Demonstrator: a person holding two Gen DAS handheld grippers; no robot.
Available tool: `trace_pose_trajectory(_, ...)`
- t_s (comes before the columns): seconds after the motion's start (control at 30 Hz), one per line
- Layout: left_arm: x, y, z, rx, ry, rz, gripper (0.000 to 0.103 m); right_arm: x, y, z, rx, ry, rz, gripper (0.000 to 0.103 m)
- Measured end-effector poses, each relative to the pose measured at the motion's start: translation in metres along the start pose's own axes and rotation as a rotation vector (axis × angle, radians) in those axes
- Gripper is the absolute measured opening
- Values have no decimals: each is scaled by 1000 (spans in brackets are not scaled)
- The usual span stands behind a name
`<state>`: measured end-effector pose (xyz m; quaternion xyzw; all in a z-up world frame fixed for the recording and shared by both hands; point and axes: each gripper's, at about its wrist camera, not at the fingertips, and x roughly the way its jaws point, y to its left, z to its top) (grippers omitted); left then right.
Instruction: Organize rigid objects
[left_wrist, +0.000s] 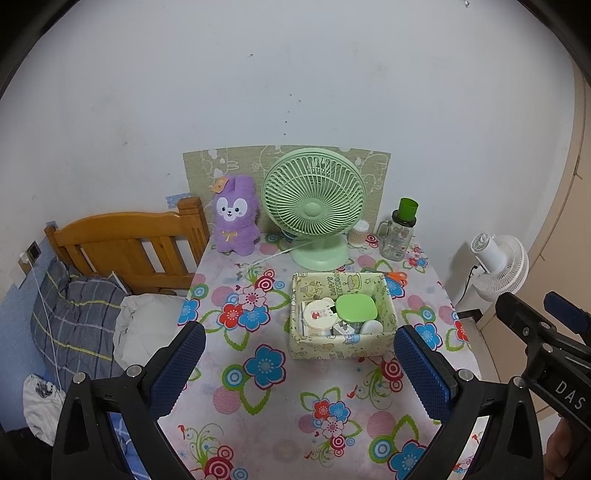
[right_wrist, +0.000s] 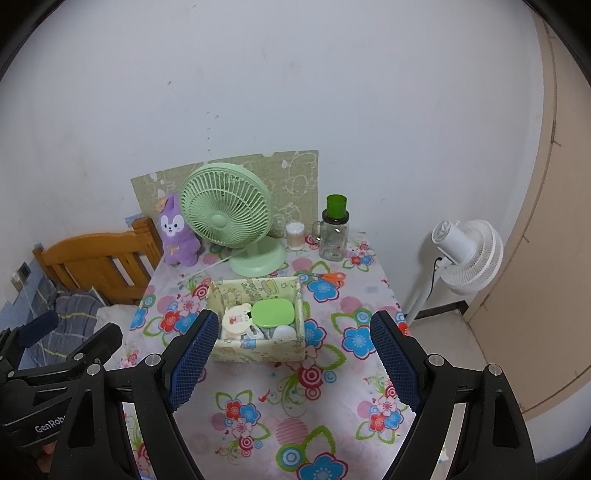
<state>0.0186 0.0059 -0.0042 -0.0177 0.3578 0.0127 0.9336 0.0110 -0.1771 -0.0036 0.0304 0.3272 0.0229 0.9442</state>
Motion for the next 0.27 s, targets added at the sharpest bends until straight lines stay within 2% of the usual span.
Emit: trace_pose_trajectory(0.27, -1, -1, -1, 2, -2, 5, 103, 2, 1, 1, -5, 9, 6, 86)
